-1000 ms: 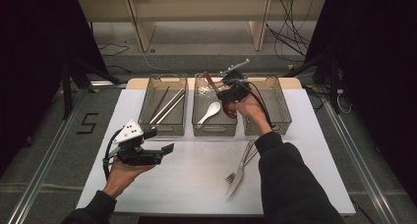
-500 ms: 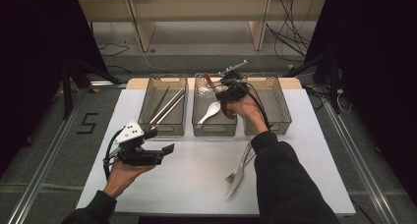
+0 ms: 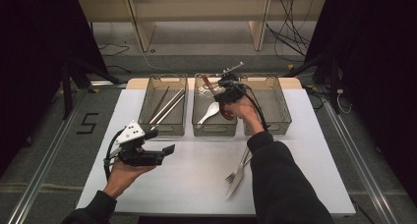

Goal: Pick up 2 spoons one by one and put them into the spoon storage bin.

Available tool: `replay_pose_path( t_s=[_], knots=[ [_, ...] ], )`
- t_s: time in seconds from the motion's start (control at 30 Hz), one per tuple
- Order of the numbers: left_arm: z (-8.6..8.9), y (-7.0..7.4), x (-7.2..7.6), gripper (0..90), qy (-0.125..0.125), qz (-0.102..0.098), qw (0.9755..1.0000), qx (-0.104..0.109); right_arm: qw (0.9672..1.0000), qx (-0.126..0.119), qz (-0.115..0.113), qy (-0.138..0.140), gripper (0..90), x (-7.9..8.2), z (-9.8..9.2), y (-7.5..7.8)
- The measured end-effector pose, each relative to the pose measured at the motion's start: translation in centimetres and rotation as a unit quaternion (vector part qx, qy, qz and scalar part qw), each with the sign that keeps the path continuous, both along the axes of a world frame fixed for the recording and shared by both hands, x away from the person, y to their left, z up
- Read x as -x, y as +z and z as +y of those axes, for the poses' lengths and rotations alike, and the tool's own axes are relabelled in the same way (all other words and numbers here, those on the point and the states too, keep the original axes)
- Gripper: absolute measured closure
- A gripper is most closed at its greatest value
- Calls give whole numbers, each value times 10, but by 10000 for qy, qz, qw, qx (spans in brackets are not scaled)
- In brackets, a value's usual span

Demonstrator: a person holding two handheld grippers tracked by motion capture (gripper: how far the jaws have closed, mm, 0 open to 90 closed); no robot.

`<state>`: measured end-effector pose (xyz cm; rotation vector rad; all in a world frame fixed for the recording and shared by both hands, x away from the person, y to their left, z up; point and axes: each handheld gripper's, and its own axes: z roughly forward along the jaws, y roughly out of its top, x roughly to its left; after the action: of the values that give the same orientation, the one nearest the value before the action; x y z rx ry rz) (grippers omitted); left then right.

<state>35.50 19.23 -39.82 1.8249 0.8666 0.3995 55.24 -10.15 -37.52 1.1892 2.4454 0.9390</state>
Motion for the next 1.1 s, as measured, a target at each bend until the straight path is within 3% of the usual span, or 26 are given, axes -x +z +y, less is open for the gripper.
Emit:
replay_pose_path(
  t_s=[0.67,0.83,0.9,1.1],
  knots=[
    [0,0,1,155,-19,-15,10000,-26,9998,108,185,-36,810,0,2,-16],
    [0,0,0,155,-12,-10,10000,-15,9998,24,199,17,662,5,1,-13],
    [0,0,0,155,-11,-8,10000,-15,9999,-11,137,85,577,8,-1,-10],
    [0,0,0,154,12,-12,10000,11,9991,-110,-98,398,451,31,-11,3]
  ],
)
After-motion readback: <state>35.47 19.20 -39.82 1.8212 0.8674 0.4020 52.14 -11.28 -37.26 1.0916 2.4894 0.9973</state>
